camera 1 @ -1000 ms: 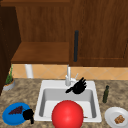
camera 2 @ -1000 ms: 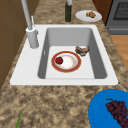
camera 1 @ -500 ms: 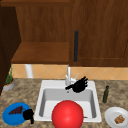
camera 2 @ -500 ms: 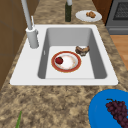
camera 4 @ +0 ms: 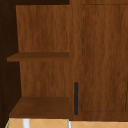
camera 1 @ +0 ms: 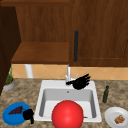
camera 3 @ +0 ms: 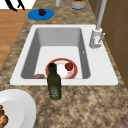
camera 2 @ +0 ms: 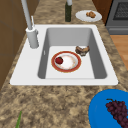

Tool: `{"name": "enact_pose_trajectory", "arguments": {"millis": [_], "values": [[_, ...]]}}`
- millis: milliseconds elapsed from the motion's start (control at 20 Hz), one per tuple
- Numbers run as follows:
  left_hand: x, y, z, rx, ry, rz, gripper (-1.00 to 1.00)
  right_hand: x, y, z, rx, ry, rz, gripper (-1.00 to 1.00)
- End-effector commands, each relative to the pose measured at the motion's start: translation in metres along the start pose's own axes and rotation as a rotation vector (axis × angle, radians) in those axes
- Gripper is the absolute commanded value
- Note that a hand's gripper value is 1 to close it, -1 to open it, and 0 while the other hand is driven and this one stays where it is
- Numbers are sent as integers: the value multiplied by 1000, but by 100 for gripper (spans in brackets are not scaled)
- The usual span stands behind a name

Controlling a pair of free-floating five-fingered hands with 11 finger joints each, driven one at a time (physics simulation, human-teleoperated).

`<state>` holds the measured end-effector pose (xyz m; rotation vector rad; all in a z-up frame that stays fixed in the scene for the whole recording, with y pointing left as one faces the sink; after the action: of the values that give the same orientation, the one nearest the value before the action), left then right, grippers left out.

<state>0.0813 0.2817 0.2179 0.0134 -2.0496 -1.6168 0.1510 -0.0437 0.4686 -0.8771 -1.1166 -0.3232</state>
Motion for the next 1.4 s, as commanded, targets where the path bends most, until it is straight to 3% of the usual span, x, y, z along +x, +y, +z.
{"name": "enact_pose_trajectory", "arguments": {"millis": [0,550,900,1350], "values": [[0,0,0,0,0,0,0,10,-4,4,-51,46,-115,-100],[0,0,0,0,0,0,0,50,-24,12,-169,101,-219,-100],[0,0,0,0,0,0,0,75,-23,17,-271,115,-313,-100],[0,0,0,0,0,0,0,118,-15,19,-369,131,-389,-100]]}}
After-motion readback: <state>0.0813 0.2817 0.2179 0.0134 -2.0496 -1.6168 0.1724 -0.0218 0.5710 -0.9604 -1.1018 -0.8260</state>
